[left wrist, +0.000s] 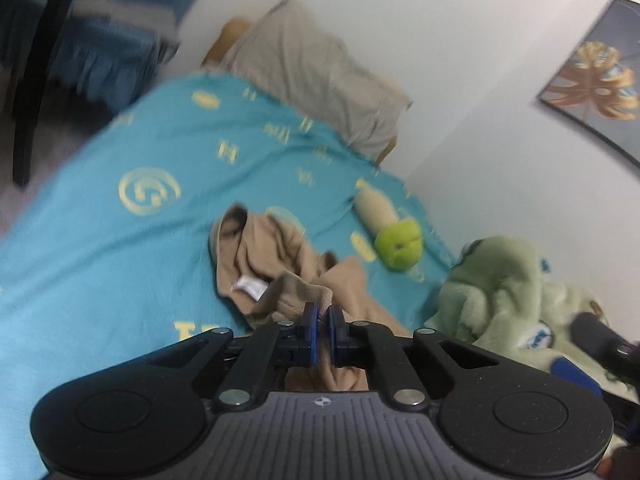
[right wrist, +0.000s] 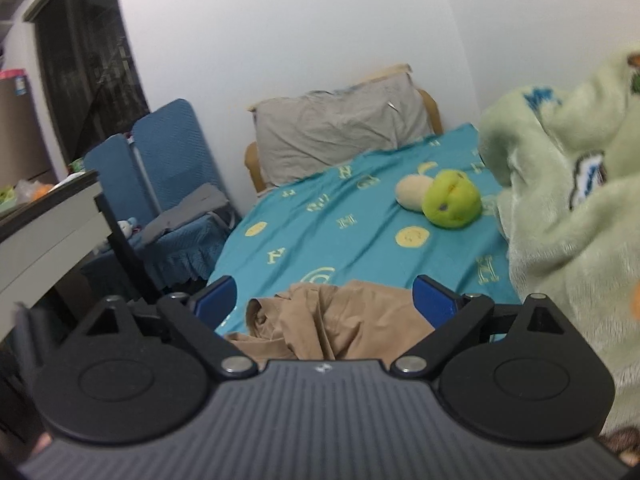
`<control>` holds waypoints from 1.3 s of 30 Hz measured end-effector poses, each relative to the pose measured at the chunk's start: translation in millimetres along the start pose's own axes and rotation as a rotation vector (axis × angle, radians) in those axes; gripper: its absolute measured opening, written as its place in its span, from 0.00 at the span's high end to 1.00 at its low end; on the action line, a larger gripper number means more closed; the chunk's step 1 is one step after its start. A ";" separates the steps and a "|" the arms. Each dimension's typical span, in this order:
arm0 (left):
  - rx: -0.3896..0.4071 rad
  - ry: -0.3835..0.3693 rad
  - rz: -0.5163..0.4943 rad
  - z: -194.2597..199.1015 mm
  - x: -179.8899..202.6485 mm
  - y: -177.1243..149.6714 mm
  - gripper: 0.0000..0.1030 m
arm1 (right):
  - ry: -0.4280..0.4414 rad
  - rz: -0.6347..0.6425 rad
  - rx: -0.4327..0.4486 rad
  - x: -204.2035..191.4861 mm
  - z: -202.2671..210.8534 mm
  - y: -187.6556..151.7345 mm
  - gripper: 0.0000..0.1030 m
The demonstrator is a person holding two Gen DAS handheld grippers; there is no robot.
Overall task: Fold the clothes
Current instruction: 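Grasp the tan sweatshirt with the left tool while the right tool grasps it too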
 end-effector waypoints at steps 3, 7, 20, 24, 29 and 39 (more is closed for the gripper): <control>0.038 0.016 -0.056 41.5 17.6 -3.1 0.96 | 0.010 0.027 0.042 -4.0 15.5 3.3 0.07; 0.061 0.029 -0.105 98.5 34.2 -19.6 0.96 | 0.011 0.052 0.058 -8.4 34.7 2.7 0.07; -0.052 0.035 0.075 129.4 -25.4 -78.2 0.95 | 0.152 0.413 -0.308 -107.2 1.0 -15.7 0.32; -0.084 0.008 0.148 116.9 -53.2 -84.5 0.94 | 0.142 0.610 -0.422 -153.7 -60.9 -15.3 0.34; -0.090 -0.059 0.190 111.3 -72.3 -88.2 0.92 | 0.128 0.804 -0.652 -188.9 -151.0 -43.7 0.51; -0.099 -0.192 0.270 83.4 -97.4 -79.9 0.93 | 0.017 0.959 -0.789 -174.3 -223.8 -99.1 0.75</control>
Point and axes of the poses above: each gripper's, at about its wrist camera, not at the fingertips, and z roughly against the way its jaws point, x to its right, y to its top, the point moved 9 cm from there along -z, roughly the way its jaws point, and after that the axes turned 14 degrees about -x, right-handed, at the moved point
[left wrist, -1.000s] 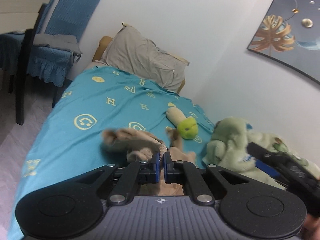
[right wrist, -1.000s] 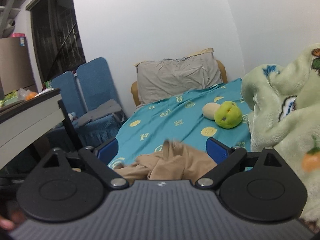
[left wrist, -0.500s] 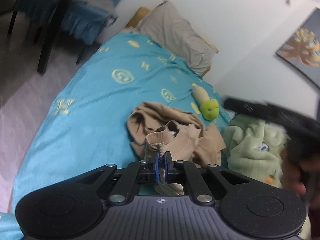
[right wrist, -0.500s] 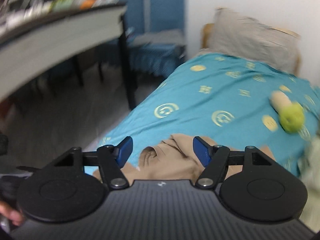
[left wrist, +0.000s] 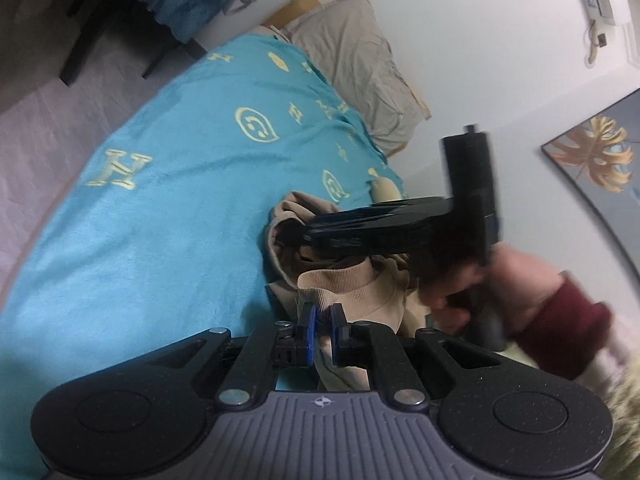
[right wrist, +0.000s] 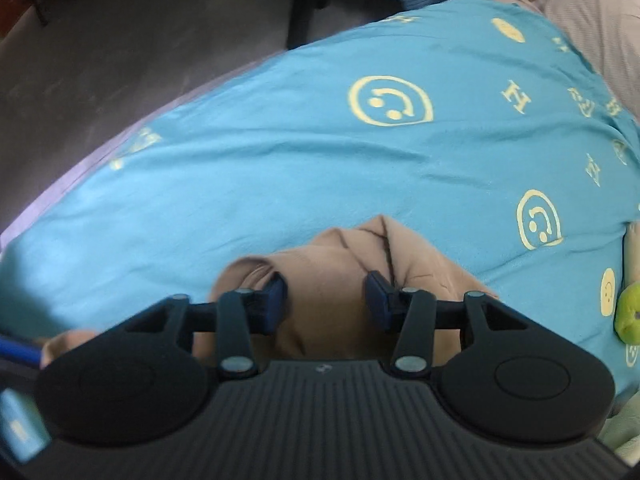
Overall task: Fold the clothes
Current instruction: 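Grasp the tan sweatshirt with the left tool while the right tool grasps it too, then lift the sweatshirt high with both tools and shake it out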
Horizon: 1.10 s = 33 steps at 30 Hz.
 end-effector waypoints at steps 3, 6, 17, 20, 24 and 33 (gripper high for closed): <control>-0.013 -0.019 -0.002 -3.9 -1.8 0.7 0.93 | -0.046 -0.068 0.145 0.7 4.5 -0.2 0.94; -0.023 -0.006 -0.022 -7.0 -1.4 -1.0 0.90 | -0.084 -0.199 0.296 10.2 34.6 -16.5 0.95; 0.027 0.050 -0.373 -11.4 66.5 -26.6 0.47 | -0.063 -0.543 0.696 59.1 200.1 -90.6 0.95; 0.048 0.133 -0.409 -16.9 76.0 -31.1 0.41 | -0.045 -0.623 0.745 75.4 211.8 -117.6 0.95; 0.046 0.218 -0.411 -32.5 75.5 -32.7 0.41 | 0.013 -0.713 0.783 88.5 222.6 -143.3 0.95; 0.165 0.154 -0.304 -37.0 76.5 -12.4 0.73 | 0.029 -0.769 0.879 98.1 240.9 -170.3 0.95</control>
Point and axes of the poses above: each gripper's, at about its wrist camera, not at the fingertips, and z roughly against the way its jaws point, x to its right, y to its top, the point moved 9 cm from there along -z, roughly the way its jaws point, and after that the axes turned 14 degrees about -x, right-handed, at the moved point
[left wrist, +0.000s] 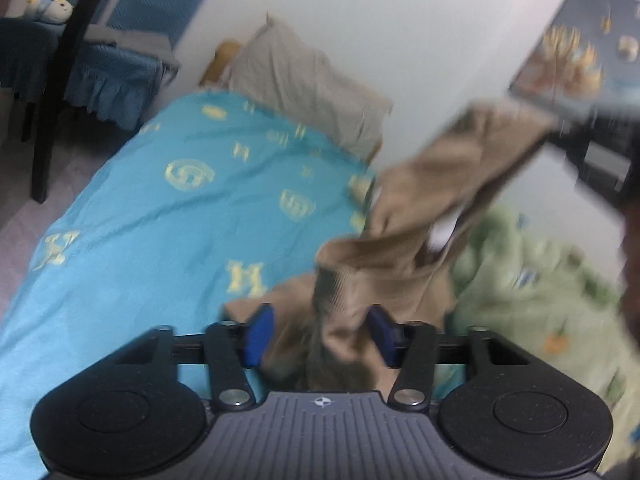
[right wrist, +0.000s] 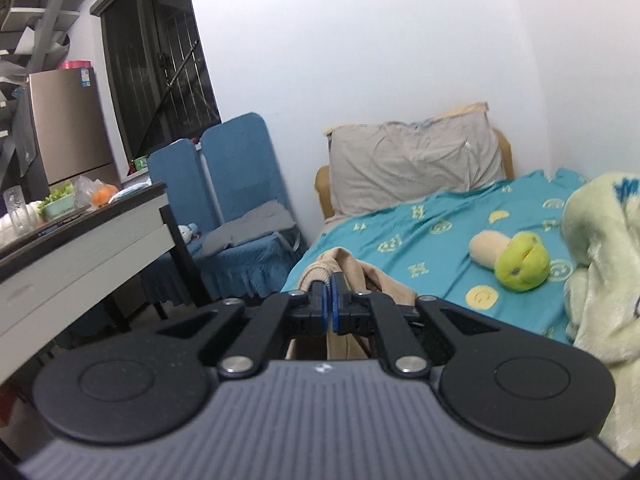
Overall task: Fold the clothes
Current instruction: 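Lift the sweatshirt high with both tools and shake it out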
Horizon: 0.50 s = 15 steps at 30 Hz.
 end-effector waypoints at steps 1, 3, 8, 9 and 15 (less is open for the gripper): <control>0.026 -0.009 0.017 3.5 1.8 5.0 0.91 | -0.006 0.001 0.009 1.9 0.6 -0.3 0.94; 0.092 0.003 0.043 16.5 5.5 18.4 0.93 | -0.018 -0.015 0.033 7.6 4.3 -0.9 0.94; 0.320 -0.015 0.078 84.8 29.0 80.0 0.94 | -0.078 -0.028 0.145 12.4 36.0 22.1 0.95; 0.353 -0.020 0.057 98.6 41.5 96.2 0.94 | -0.087 -0.004 0.173 8.2 46.3 31.6 0.95; 0.522 -0.066 -0.105 184.8 141.1 188.9 0.94 | -0.147 0.066 0.333 -16.5 124.9 114.7 0.95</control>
Point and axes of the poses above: each gripper's, at about its wrist camera, not at the fingertips, and z roughly against the way its jaws point, x to its right, y to its top, the point moved 9 cm from there along -z, roughly the way its jaws point, and after that the axes turned 14 degrees about -x, right-handed, at the moved point
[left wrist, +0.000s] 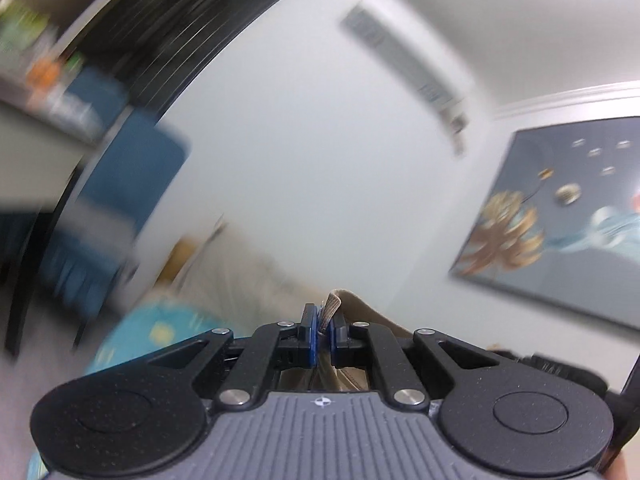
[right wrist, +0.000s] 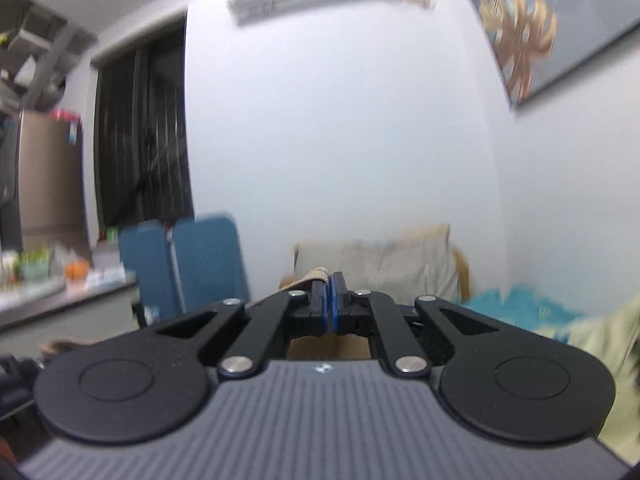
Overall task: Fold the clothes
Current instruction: 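Lift the sweatshirt high with both tools and shake it out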
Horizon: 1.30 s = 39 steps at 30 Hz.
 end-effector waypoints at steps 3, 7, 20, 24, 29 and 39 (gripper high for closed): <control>0.051 -0.023 -0.095 11.8 53.9 59.3 0.94 | 0.006 -0.021 0.062 1.2 35.0 49.9 0.95; 0.087 -0.015 -0.209 52.4 128.9 108.9 0.94 | 0.042 -0.061 0.123 0.3 84.6 106.7 0.95; 0.179 0.024 -0.311 192.5 255.8 221.0 0.94 | 0.144 -0.010 0.268 -50.8 243.1 220.3 0.95; 0.169 0.039 -0.301 184.2 258.9 230.5 0.94 | 0.119 0.035 0.279 -55.2 244.8 236.0 0.95; 0.110 0.086 -0.280 120.1 222.3 218.6 0.94 | 0.096 0.021 0.192 -50.2 188.2 224.8 0.95; -0.069 0.228 -0.231 -82.2 37.6 126.3 0.94 | 0.026 0.056 -0.057 -26.6 -42.9 101.2 0.95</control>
Point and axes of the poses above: each gripper's, at about its wrist camera, not at the fingertips, and z roughly against the way its jaws point, x to its right, y to its top, the point moved 9 cm from there along -z, roughly the way its jaws point, and after that the axes turned 14 degrees about -x, right-handed, at the moved point
